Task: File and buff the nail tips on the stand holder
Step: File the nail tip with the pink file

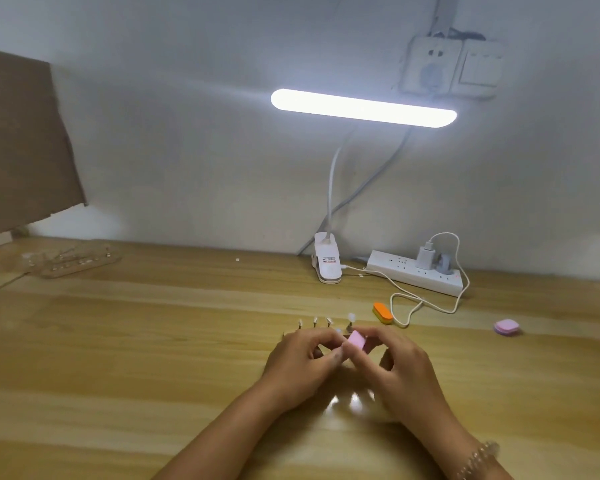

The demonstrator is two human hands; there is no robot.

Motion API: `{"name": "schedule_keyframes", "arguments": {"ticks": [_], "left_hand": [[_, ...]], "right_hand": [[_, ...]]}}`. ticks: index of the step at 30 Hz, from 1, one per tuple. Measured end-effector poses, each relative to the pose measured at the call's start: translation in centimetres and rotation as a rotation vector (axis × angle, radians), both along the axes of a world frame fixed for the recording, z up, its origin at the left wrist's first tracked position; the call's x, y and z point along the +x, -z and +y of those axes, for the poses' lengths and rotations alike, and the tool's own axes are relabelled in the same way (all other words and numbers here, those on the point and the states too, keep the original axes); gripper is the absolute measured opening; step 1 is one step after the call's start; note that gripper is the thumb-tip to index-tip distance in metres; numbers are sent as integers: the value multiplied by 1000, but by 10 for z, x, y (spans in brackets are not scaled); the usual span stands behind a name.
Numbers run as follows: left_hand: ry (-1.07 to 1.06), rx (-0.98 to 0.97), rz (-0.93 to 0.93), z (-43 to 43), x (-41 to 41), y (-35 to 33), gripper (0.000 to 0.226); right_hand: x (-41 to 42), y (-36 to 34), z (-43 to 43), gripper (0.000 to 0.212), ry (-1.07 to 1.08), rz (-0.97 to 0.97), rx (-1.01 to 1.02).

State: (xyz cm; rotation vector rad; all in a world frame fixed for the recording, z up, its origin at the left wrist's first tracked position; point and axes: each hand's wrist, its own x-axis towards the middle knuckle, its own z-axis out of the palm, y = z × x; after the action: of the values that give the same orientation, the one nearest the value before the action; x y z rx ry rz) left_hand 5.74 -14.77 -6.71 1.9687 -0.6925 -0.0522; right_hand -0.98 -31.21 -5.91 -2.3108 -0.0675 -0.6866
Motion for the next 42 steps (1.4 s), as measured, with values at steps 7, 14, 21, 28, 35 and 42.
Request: {"name": "schedule_keyframes", "arguments": {"ticks": [7, 14, 21, 28, 35, 42], "left_hand": [[7, -32, -5, 0, 1, 0, 18], [27, -33, -2, 0, 1, 0, 23], [0, 3, -22, 0, 2, 0, 21], [-26, 9, -13, 0, 1, 1, 12], [-27, -4, -19, 0, 0, -1, 9], [-9, -2, -41, 1, 0, 0, 13]], "right_hand": [[-1, 0, 0, 35, -7, -28, 20], [-5, 2, 3, 38, 26, -39, -106], [-4, 3, 4, 29, 21, -43, -112], [-1, 4, 1, 31, 35, -44, -104], [0, 3, -1, 29, 52, -39, -107], [1, 0, -3, 30, 28, -21, -58]]}}
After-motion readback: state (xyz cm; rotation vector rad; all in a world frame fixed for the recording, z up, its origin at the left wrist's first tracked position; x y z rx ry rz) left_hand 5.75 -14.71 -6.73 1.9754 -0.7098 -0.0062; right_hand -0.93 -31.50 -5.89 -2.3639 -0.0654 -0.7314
